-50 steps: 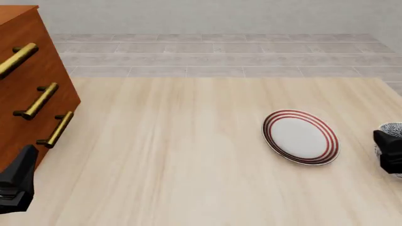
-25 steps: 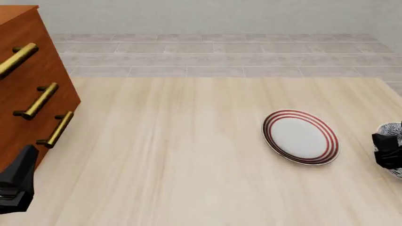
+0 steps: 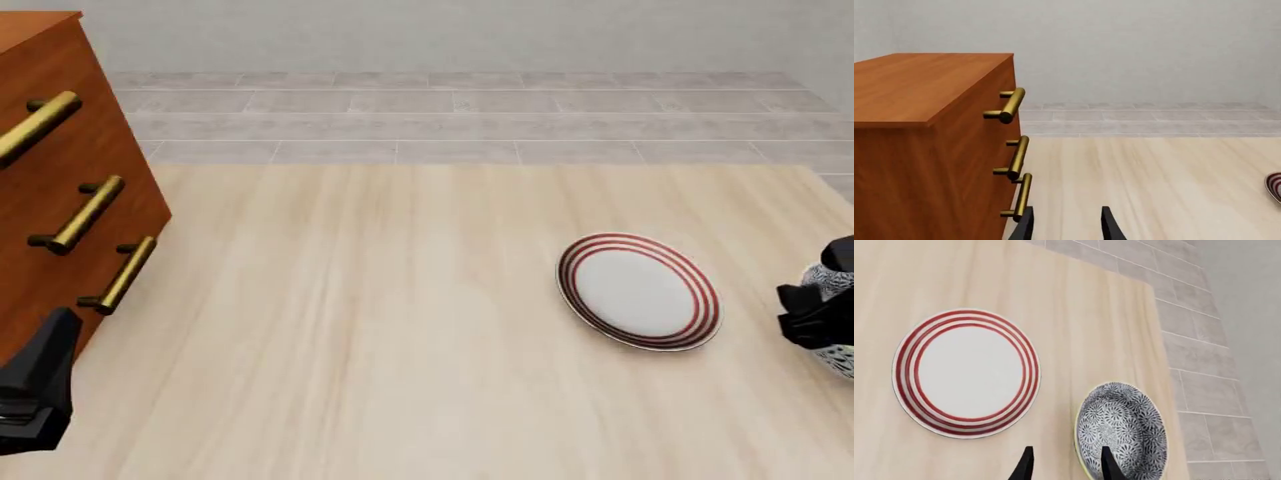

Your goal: Put the bowl on top of the cabinet.

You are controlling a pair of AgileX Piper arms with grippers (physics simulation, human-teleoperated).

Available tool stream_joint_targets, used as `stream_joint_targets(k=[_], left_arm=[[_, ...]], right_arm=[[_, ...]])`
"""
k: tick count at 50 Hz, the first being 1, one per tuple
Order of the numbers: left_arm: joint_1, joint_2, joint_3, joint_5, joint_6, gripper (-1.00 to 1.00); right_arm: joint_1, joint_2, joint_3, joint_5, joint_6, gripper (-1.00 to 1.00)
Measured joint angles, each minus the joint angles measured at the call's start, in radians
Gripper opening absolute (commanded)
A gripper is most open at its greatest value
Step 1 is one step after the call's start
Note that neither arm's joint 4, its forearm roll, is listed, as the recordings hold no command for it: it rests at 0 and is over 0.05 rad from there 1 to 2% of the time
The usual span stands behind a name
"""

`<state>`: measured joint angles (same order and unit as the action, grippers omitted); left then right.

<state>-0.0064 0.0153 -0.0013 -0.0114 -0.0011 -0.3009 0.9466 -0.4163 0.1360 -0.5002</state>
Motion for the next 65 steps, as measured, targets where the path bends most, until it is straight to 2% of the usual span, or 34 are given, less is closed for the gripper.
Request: stream_joint_targets(k=[37,65], left_arm=[[0.000,0.006,0.001,-0.007,0.000,1.00],[0.000,0.007,0.001,-0.009,0.001,1.00]], right_arm=[[-0.043,0.221,-0.010,-0.139,-0.016,1.00],[-0.069,0.341,-0.031,-0.178,-0.014,1.00]])
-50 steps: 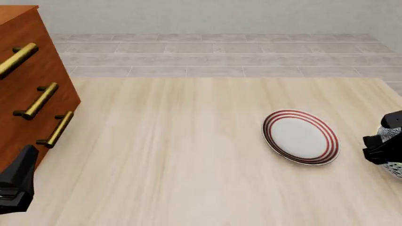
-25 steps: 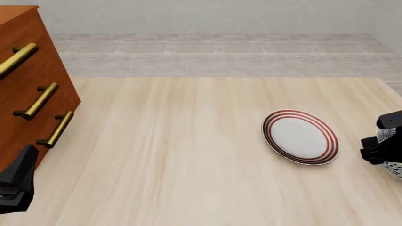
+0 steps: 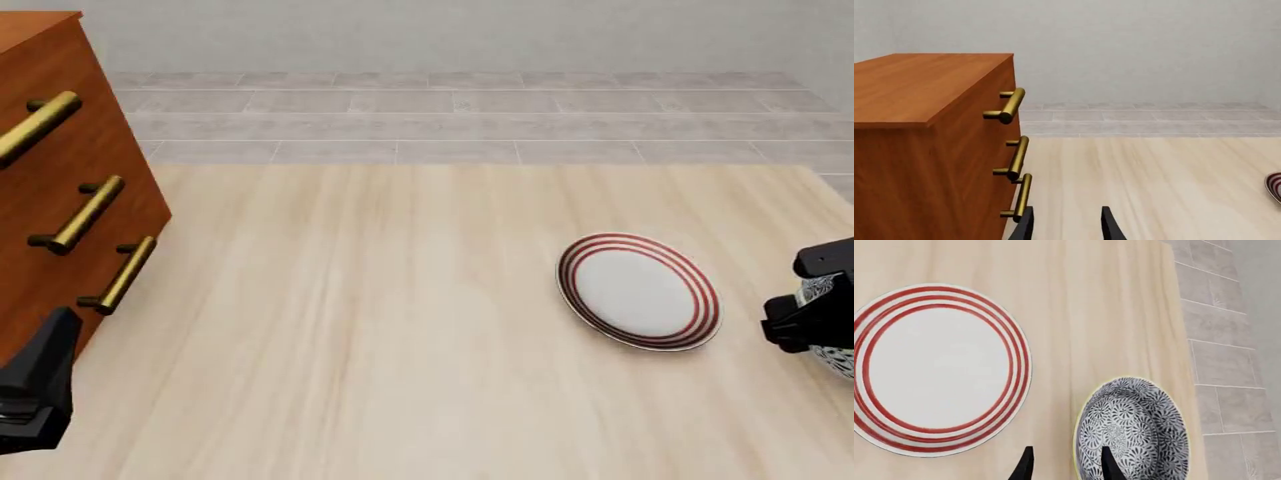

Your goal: Put the bowl on top of the cabinet.

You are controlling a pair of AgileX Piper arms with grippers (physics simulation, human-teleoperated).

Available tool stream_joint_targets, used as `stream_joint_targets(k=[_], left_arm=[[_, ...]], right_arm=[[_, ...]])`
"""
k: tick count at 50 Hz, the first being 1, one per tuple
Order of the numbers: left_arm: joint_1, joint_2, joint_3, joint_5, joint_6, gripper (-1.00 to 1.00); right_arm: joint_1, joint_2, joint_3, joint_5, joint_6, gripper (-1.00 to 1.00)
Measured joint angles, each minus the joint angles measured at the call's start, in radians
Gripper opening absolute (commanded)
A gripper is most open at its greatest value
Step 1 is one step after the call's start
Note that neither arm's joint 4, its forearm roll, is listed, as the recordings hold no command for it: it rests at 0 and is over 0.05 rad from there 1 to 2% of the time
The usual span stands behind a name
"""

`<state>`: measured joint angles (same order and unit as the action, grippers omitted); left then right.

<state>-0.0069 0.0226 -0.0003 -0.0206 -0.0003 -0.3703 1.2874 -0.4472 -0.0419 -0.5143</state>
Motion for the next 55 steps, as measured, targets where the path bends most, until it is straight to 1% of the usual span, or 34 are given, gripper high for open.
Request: stream_joint_targets(k=[15,55], left_arm=[[0.000,0.000,0.000,0.000,0.000,1.00],[0.000,-0.009,0.000,0.006,0.001,1.00]], right_arm=[[-0.013,0.058,-0.018,-0.012,0.003,1.00],[-0.023,0.147,-0.047,-0.022,0.028,1.00]])
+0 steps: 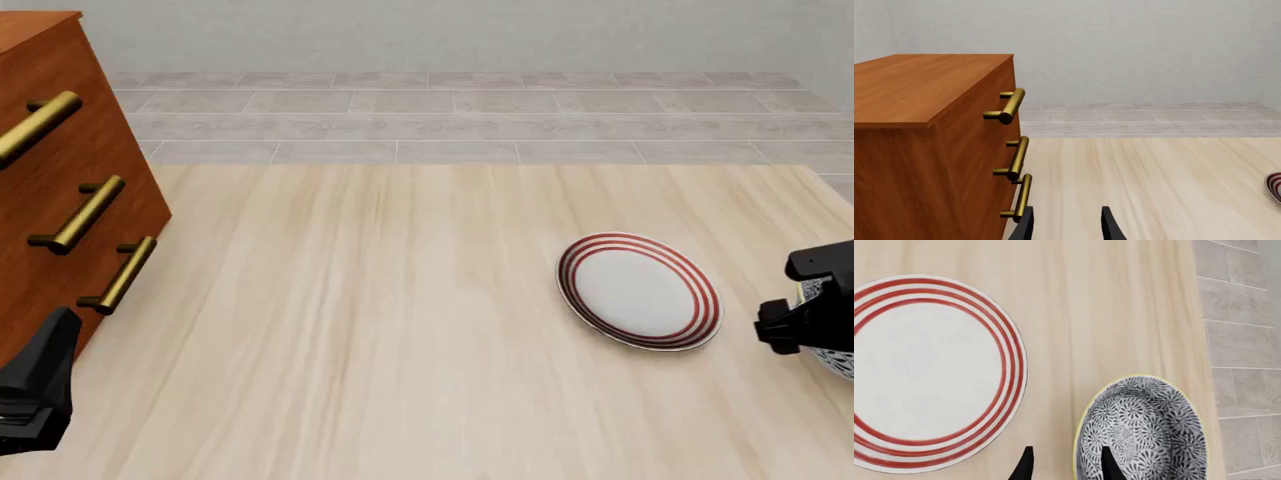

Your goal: Put the bowl on top of the cabinet.

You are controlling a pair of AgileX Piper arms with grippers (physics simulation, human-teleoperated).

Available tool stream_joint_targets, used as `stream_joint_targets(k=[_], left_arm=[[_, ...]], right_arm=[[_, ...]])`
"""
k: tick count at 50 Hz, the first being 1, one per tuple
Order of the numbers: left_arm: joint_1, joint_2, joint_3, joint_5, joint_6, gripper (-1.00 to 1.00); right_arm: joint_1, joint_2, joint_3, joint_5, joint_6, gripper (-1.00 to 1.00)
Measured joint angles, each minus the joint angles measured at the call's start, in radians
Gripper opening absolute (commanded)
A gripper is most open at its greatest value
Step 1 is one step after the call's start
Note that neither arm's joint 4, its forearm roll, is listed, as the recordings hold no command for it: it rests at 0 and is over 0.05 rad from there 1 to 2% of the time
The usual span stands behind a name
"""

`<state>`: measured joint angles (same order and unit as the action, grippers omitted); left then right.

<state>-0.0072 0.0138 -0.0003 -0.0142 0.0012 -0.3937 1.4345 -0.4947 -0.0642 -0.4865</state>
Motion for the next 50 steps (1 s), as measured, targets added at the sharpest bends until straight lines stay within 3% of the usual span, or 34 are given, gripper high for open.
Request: stream_joint_targets(k=[29,30,50], left_arm=[[0.000,-0.005,-0.001,0.006,0.000,1.00],[0.000,-0.005,-0.001,0.006,0.000,1.00],[-0.007,-0.008,-0.002,0.010,0.000,1.00]], right_arm=[[-0.017,0.082,-0.022,-0.032,0.005,1.00],[-0.017,0.083,-0.023,-0.032,0.006,-1.00],[-0.019,0.072,-0.021,-0.029,0.004,-1.00]])
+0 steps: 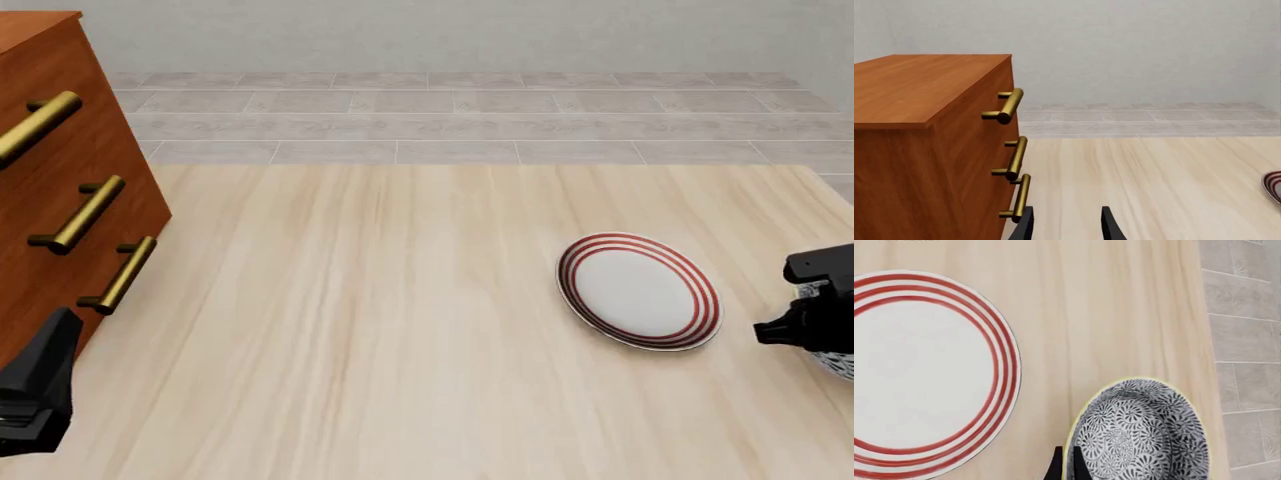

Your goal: Put the bowl on top of the cabinet.

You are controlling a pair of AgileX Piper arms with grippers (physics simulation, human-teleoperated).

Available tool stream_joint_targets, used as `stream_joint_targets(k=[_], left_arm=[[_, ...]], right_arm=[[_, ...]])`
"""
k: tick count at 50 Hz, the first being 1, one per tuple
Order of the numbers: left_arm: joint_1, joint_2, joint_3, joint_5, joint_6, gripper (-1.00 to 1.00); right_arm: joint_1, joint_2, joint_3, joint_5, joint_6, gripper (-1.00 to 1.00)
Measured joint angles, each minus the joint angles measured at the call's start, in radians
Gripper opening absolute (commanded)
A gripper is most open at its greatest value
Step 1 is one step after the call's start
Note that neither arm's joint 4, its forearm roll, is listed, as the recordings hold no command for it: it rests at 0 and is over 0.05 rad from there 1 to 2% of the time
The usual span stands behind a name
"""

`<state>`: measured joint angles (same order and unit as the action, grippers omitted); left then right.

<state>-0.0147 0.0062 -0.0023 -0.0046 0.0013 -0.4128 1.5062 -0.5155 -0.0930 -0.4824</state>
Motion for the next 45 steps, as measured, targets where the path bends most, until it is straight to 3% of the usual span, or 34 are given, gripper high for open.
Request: stream_joint_targets(k=[20,45], left_arm=[[-0.003,0.008,0.001,-0.007,-0.001,1.00],[-0.003,0.019,0.002,-0.020,-0.001,1.00]], right_arm=[[0.069,-0.226,0.007,0.115,-0.024,-1.00],[0.276,-0.585,-0.025,0.360,-0.085,-1.00]])
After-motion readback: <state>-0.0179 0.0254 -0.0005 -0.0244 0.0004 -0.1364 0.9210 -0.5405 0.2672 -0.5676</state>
